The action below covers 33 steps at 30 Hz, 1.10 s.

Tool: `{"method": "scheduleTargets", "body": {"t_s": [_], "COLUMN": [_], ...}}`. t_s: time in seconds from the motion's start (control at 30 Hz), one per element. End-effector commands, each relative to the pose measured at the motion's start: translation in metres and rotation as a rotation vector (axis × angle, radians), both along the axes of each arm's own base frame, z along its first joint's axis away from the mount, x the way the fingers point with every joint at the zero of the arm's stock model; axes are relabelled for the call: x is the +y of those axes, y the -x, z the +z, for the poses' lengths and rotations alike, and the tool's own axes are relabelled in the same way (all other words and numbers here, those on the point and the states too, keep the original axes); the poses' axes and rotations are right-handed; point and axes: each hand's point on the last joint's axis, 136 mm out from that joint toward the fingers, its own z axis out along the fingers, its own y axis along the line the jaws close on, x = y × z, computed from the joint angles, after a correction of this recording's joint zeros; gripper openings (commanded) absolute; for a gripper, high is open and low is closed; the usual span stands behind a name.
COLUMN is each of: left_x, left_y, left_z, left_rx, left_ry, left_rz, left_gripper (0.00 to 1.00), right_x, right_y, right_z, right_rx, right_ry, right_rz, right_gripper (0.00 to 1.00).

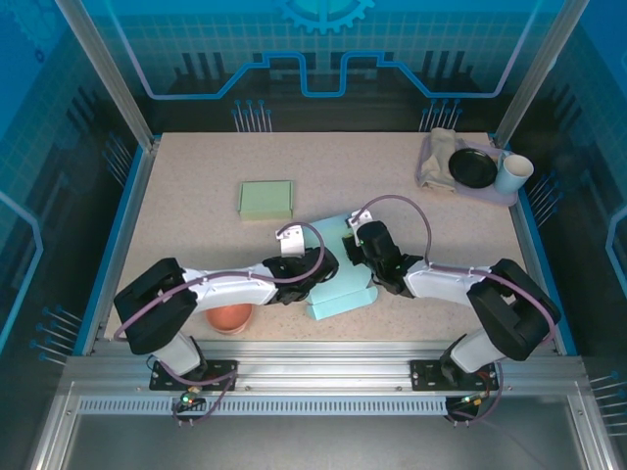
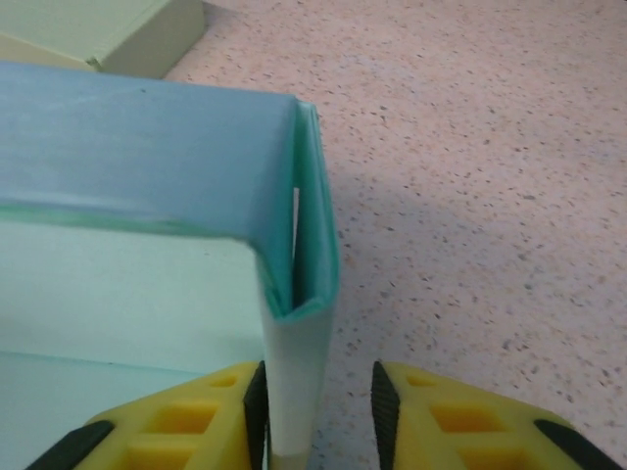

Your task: Fold the paper box

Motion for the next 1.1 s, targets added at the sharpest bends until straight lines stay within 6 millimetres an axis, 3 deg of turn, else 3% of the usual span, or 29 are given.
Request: {"method": "scheduleTargets", "body": {"t_s": [0.0, 0.17, 0.3, 0.4, 0.6, 0.67, 0.73, 0.9, 1.07], "left_x": [0.007, 0.006, 0.015, 0.028, 0.034, 0.032, 0.03, 0.021, 0.015], "left_y": [0.003, 0.005, 0.006, 0.007, 0.006, 0.004, 0.002, -0.003, -0.006], "left_z": [0.014, 0.015, 0.017, 0.017, 0.012, 0.012, 0.011, 0.011, 0.012], "left_rx": [-0.04, -0.036, -0.038, -0.046, -0.049, -0.045, -0.041, -0.035, -0.031], "left_ry": [0.021, 0.033, -0.003, -0.066, -0.115, -0.127, -0.137, -0.15, -0.135], "left_rz": [0.023, 0.012, 0.047, 0.104, 0.141, 0.14, 0.135, 0.112, 0.105], "left_gripper": [0.1, 0.1, 0.11, 0.11, 0.12, 0.12, 0.12, 0.12, 0.12], "right_x": [-0.006, -0.015, -0.059, -0.102, -0.126, -0.124, -0.109, -0.027, -0.002], "right_y": [-0.009, -0.014, -0.016, -0.007, 0.003, 0.003, -0.001, 0.003, 0.012], "right_z": [-0.004, -0.011, -0.012, -0.007, -0.005, -0.004, -0.005, 0.004, 0.016], "right_rx": [0.005, 0.01, 0.013, -0.002, -0.014, -0.015, -0.011, 0.043, 0.057], "right_ry": [-0.024, -0.015, 0.104, 0.202, 0.272, 0.268, 0.212, -0.052, -0.107], "right_rz": [-0.025, -0.083, -0.313, -0.554, -0.669, -0.66, -0.573, -0.12, 0.019], "right_gripper": [0.35, 0.33, 0.18, 0.17, 0.18, 0.19, 0.22, 0.46, 0.6]}}
